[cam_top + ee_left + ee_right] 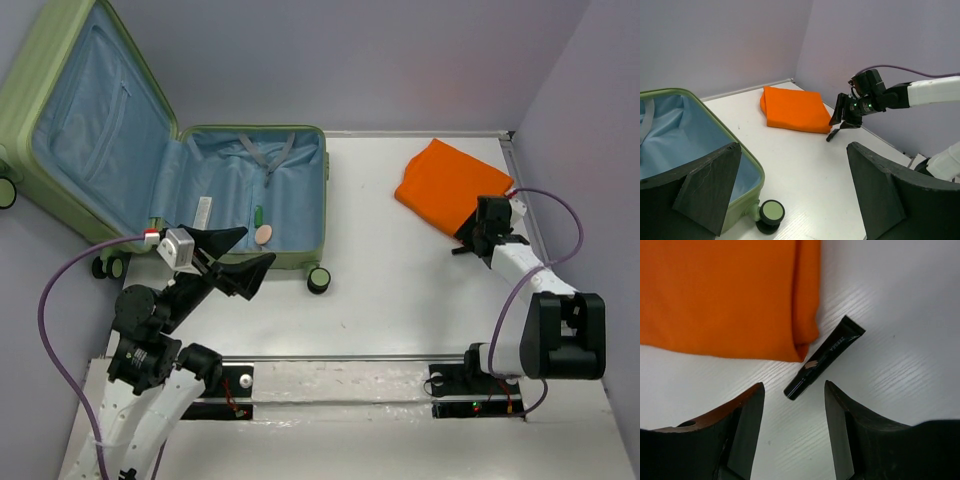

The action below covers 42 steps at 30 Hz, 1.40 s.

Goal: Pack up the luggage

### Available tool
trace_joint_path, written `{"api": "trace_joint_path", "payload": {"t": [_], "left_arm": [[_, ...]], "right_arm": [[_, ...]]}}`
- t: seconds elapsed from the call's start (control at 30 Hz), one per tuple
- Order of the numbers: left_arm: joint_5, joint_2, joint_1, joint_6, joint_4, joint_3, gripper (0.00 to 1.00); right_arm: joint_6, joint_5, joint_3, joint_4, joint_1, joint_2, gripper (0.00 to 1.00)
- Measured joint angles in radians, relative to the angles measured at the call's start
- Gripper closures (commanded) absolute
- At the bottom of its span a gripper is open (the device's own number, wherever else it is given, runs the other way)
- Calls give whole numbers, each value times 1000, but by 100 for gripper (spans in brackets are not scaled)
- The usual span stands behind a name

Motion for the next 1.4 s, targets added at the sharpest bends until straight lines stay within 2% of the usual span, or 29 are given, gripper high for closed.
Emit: {"api": "trace_joint_path", "payload": {"t": [0.17, 0.43, 0.87, 1.07, 1.13, 1.27, 1.4], "left_arm": [[-7, -6, -28, 6, -6, 0, 1], [-13, -14, -49, 14, -14, 0, 1], [-32, -27, -49, 19, -23, 0, 1], [-36, -35, -50, 22, -25, 0, 1], [-37, -38, -54, 22, -29, 0, 1], [-38, -40, -58, 22, -29, 0, 1], [-40, -40, -60, 22, -29, 0, 1]], "right_arm": [[-1, 7, 1, 13, -55, 56, 42], [-11, -17, 23, 11, -58, 155, 42], [-39, -93, 101, -32, -61, 272, 48], [-43, -100, 103, -44, -61, 274, 62], [-45, -104, 100, -49, -62, 270, 71], [-45, -122, 77, -56, -63, 240, 76], [-47, -160, 45, -76, -62, 177, 76]]}}
